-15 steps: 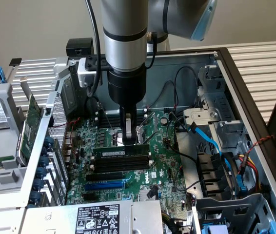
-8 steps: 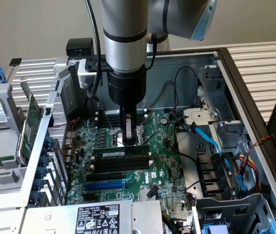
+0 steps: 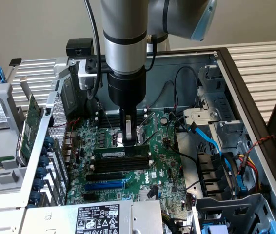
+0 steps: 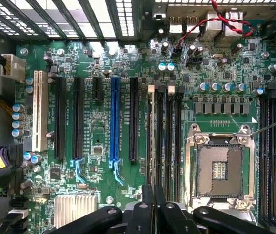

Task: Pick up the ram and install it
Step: 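Insert the ram into the slot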

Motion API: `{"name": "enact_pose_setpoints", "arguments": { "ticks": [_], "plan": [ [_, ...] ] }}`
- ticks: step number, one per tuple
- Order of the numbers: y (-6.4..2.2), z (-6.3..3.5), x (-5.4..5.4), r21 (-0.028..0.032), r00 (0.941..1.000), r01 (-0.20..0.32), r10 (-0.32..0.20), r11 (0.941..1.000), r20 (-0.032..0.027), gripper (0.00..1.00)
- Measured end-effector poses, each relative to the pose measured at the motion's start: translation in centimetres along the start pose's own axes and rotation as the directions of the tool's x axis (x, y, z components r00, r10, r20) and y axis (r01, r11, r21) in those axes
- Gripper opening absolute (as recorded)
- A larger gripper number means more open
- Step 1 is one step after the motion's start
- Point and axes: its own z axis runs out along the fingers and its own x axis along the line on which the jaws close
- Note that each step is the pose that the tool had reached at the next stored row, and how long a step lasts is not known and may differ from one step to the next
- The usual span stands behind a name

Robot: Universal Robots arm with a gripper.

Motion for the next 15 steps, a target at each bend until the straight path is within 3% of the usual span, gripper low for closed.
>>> {"name": "enact_pose_setpoints", "arguments": {
  "ticks": [15],
  "plan": [
    [0.15,0.91,0.07,0.0006,1.0000,0.000,0.000,1.0000,0.0001,0.12]
  ]
}}
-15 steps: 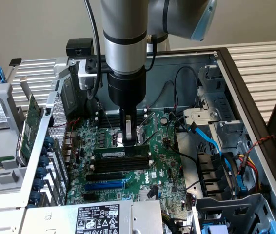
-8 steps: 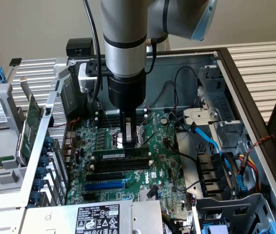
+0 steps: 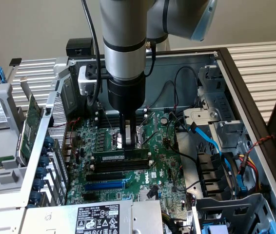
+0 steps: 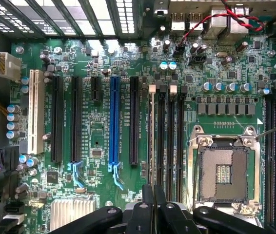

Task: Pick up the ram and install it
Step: 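Insert the ram into the slot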

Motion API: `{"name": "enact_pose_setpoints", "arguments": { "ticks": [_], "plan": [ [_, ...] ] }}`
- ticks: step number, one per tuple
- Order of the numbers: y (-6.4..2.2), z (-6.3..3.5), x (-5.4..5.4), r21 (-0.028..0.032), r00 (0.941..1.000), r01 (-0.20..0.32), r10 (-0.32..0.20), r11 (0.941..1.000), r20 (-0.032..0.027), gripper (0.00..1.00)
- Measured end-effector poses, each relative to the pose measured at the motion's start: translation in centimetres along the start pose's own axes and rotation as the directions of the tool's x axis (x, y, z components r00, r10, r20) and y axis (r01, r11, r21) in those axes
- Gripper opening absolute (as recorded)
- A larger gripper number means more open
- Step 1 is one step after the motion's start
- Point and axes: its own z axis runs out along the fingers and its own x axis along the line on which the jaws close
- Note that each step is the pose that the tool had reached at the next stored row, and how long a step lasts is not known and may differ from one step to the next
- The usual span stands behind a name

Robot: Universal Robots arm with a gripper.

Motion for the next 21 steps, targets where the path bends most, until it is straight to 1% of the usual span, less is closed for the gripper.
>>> {"name": "enact_pose_setpoints", "arguments": {
  "ticks": [5,12,15,17,21],
  "plan": [
    [0.05,0.13,0.02,0.0023,1.0000,0.000,0.000,1.0000,0.0009,0.12],
    [0.06,0.29,0.09,0.0026,1.0000,0.000,0.000,1.0000,0.0010,0.12],
    [0.05,0.36,0.09,0.0049,1.0000,0.000,0.000,1.0000,0.0018,0.12],
    [0.05,0.40,0.08,0.0076,1.0000,0.000,0.000,1.0000,0.0025,0.12],
    [0.08,0.44,0.09,0.0096,1.0000,0.000,0.000,1.0000,0.0036,0.12]
  ]
}}
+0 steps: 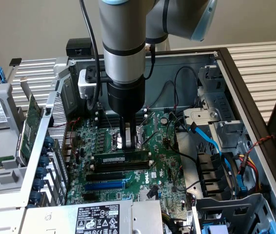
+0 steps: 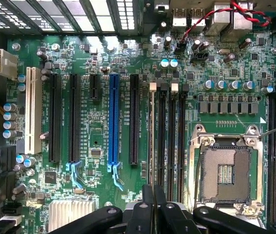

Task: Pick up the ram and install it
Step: 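Insert the ram into the slot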

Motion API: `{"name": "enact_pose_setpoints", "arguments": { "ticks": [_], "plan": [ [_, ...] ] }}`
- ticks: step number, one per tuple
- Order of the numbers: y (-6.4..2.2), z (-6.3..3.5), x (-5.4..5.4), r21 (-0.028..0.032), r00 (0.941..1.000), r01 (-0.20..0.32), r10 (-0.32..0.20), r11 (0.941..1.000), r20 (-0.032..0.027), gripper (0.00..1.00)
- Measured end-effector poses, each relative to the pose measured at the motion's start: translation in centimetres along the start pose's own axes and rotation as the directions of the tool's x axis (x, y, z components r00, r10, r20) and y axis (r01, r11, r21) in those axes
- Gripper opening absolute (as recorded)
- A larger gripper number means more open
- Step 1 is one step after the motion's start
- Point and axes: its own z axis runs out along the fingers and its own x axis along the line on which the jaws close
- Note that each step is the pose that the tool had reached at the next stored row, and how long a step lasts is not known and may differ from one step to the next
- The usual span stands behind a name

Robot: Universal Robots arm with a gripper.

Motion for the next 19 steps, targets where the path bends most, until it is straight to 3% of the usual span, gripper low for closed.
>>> {"name": "enact_pose_setpoints", "arguments": {
  "ticks": [19],
  "plan": [
    [0.13,0.35,0.01,0.0034,0.9999,-0.010,0.010,0.9999,0.0024,0.12]
  ]
}}
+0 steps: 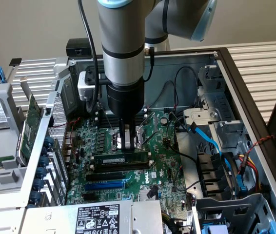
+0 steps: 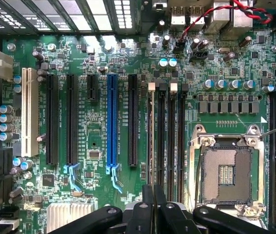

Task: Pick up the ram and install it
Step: 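Insert the ram into the slot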

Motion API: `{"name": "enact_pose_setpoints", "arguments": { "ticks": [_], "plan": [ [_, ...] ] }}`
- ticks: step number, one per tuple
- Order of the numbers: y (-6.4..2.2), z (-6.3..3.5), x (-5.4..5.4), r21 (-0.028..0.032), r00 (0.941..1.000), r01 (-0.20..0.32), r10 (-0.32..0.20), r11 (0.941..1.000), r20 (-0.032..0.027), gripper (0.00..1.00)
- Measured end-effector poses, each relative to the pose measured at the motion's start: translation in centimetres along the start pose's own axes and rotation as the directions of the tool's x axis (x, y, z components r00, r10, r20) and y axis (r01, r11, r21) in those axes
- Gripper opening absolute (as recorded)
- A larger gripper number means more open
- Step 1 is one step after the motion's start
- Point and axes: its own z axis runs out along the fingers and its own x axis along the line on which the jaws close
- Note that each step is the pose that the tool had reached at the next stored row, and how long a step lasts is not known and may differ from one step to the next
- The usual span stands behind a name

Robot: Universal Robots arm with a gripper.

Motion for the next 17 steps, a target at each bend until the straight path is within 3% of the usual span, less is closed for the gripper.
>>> {"name": "enact_pose_setpoints", "arguments": {
  "ticks": [17],
  "plan": [
    [0.10,0.30,0.07,0.0000,1.0000,0.000,0.000,1.0000,0.0031,0.12]
  ]
}}
